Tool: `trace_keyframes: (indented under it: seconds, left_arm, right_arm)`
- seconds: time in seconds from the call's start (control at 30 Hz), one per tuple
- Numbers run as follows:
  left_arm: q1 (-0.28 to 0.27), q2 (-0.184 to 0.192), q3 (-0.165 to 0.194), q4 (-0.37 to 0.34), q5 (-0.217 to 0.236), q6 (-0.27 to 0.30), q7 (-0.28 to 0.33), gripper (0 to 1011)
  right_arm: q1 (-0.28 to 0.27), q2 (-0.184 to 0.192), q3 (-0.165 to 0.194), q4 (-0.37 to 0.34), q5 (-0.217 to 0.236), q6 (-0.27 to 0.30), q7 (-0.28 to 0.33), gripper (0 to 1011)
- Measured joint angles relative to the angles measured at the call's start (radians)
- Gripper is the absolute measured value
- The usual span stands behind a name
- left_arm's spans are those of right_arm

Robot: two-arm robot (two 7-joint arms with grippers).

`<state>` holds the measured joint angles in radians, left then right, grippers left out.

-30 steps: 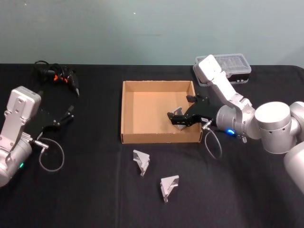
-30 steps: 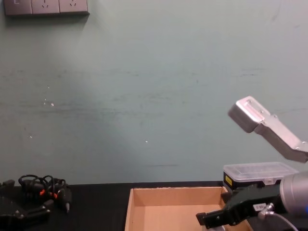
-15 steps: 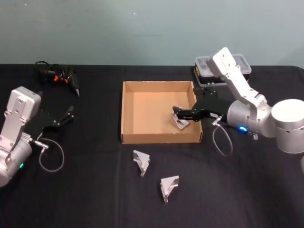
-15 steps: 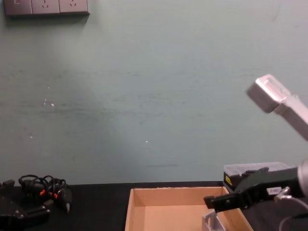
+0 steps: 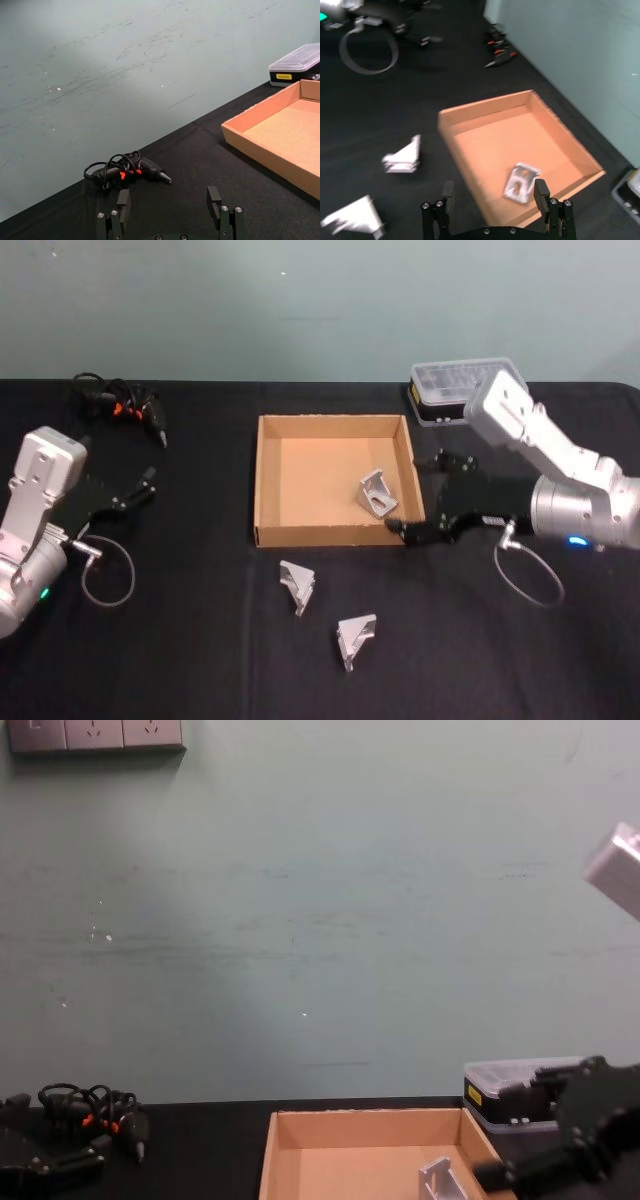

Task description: Use one hand to pick up the angle iron from the table and place it into the box.

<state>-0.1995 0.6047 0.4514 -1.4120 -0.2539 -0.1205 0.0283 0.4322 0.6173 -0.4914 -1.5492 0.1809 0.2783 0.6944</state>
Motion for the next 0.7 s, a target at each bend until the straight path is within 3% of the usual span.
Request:
trace_keyframes:
  seconds: [0.1, 0.33, 0.7]
  left_arm:
    - [0.000, 0.000, 0.000, 0.000, 0.000, 0.000, 0.000, 1000]
    - [0.000, 0.000, 0.000, 0.000, 0.000, 0.000, 0.000, 1000]
    - [0.000, 0.000, 0.000, 0.000, 0.000, 0.000, 0.000, 1000]
  right_arm:
    - [-0.012, 0.052, -0.023, -0.038, 0.003, -0.017, 0.049, 1003]
    - [-0.016, 0.118, -0.086, -0.066, 0.005, -0.066, 0.153, 1003]
    - [0.016, 0.147, -0.179, -0.047, -0.015, -0.115, 0.251, 1003]
